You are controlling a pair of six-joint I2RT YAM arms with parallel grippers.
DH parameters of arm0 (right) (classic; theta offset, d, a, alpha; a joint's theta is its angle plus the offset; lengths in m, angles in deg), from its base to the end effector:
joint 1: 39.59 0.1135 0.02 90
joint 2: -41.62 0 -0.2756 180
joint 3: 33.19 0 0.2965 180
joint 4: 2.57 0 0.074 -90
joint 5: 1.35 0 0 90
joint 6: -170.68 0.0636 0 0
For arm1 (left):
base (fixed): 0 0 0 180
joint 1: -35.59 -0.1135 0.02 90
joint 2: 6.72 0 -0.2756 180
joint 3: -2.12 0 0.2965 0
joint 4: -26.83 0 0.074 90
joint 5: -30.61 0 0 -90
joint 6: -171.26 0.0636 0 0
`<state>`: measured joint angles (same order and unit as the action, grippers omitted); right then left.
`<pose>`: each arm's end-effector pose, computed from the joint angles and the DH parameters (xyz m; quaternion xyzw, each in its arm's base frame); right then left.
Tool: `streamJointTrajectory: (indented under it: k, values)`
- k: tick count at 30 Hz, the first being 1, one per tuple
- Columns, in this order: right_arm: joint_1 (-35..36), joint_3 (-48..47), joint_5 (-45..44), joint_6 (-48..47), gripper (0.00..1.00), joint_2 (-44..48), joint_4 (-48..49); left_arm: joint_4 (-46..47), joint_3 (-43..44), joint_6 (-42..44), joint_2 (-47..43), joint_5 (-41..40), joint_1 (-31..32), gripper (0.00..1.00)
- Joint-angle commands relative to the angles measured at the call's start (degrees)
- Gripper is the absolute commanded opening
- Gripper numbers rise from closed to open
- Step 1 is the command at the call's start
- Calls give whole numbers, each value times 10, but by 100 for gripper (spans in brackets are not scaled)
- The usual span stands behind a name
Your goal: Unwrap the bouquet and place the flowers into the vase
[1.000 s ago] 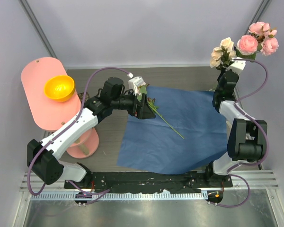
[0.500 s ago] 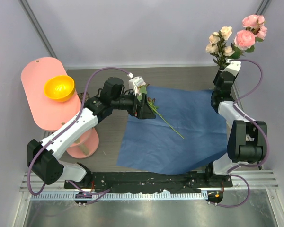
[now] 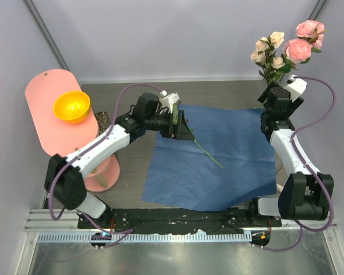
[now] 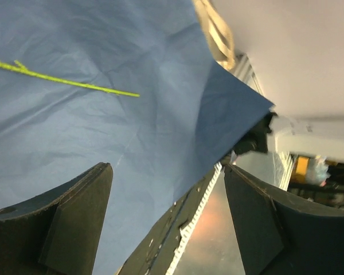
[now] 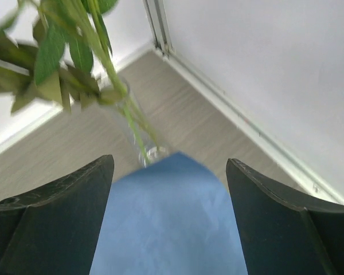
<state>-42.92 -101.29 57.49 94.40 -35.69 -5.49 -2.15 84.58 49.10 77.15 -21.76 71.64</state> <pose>0.3751 -0.0548 0.3079 0.2780 0.7160 -0.1533 0.6218 0.2959 -0.2634 0.3173 0.1881 0.8154 -0.4955 0.2327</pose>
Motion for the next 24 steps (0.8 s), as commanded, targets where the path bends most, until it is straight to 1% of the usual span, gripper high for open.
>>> streamJointTrajectory:
  k: [1, 2, 3, 4, 5, 6, 7, 8, 10, 11, 14, 15, 17, 18, 21, 23, 24]
  values:
    - [27, -18, -29, 154, 85, 71, -213, -59, 68, -104, 94, -89, 10, 82]
    - [52, -17, -19, 161, 85, 88, -237, -87, 90, -124, 132, -147, 12, 80]
    - [66, -11, -18, 164, 85, 97, -275, -115, 111, -137, 155, -165, 14, 78]
    - [82, -9, -15, 170, 85, 103, -295, -149, 153, -163, 174, -188, 21, 77]
    - [118, -10, -8, 169, 84, 107, -312, -167, 174, -179, 213, -237, 25, 76]
    - [137, -9, -13, 170, 84, 118, -349, -205, 196, -192, 229, -267, 35, 75]
    - [160, -8, -14, 165, 84, 124, -362, -211, 235, -214, 245, -293, 40, 75]
    - [190, -5, -21, 168, 84, 132, -387, -220, 252, -226, 281, -348, 45, 76]
    - [214, -7, -42, 200, 84, 150, -422, -254, 309, -250, 318, -377, 55, 76]
    - [224, -4, -37, 206, 84, 157, -446, -266, 329, -276, 351, -422, 59, 76]
    - [233, 10, -26, 218, 84, 192, -476, -304, 398, -316, 399, -470, 78, 75]
    - [235, 17, -15, 218, 84, 205, -478, -325, 414, -324, 429, -496, 87, 74]
    - [235, 31, -6, 215, 84, 244, -486, -347, 465, -345, 456, -518, 96, 72]
    - [235, 33, -3, 214, 85, 268, -489, -371, 481, -353, 477, -541, 102, 71]
    - [235, 36, -6, 204, 84, 303, -502, -393, 512, -375, 508, -576, 110, 67]
    - [235, 33, -6, 197, 84, 328, -509, -399, 527, -382, 521, -585, 111, 63]
    - [235, 32, -5, 192, 84, 335, -511, -406, 534, -389, 530, -587, 111, 63]
